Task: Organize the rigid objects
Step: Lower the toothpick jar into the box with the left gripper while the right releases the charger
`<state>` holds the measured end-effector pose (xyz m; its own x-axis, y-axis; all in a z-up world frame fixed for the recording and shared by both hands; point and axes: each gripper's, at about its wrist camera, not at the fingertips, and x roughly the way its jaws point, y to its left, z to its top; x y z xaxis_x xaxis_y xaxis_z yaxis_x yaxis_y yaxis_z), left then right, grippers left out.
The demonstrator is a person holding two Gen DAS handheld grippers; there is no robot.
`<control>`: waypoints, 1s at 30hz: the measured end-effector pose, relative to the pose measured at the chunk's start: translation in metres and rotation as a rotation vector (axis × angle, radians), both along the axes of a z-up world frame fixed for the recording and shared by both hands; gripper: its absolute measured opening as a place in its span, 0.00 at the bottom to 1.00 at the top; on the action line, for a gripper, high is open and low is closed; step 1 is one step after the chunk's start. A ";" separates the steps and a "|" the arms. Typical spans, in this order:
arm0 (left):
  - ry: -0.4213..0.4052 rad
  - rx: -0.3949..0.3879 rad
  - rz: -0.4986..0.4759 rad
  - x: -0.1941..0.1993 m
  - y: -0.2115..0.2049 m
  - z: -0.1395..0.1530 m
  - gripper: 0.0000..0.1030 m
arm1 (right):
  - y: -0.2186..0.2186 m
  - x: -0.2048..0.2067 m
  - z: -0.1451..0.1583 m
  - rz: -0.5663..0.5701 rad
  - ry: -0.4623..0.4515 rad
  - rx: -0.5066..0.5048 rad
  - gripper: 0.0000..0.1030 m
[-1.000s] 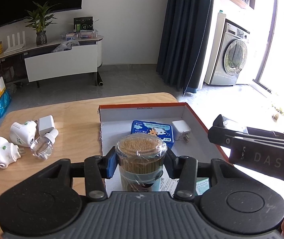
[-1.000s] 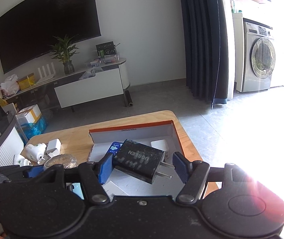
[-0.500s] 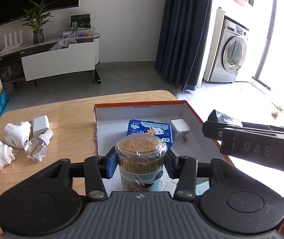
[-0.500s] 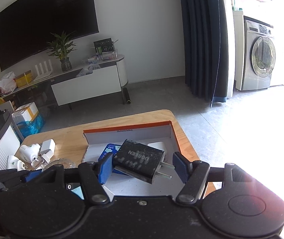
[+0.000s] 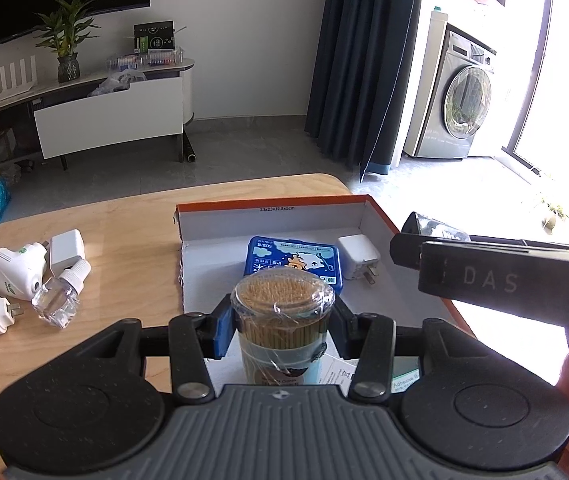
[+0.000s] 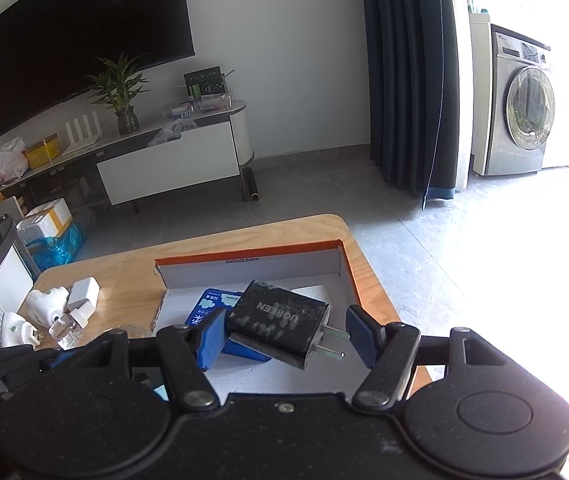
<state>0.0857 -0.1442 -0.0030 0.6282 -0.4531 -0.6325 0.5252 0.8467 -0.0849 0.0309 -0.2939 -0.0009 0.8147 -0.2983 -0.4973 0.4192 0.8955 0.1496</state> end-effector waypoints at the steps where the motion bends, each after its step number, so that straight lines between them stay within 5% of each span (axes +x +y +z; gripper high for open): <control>1: 0.001 0.001 -0.001 0.001 -0.001 -0.001 0.46 | -0.001 0.002 -0.001 0.000 0.003 -0.001 0.76; 21: 0.037 -0.014 -0.060 0.012 -0.022 -0.009 0.48 | -0.023 0.020 -0.004 -0.031 0.012 -0.019 0.71; 30: 0.012 -0.034 -0.058 0.006 -0.021 -0.001 0.75 | -0.025 0.007 0.010 -0.068 -0.031 -0.038 0.72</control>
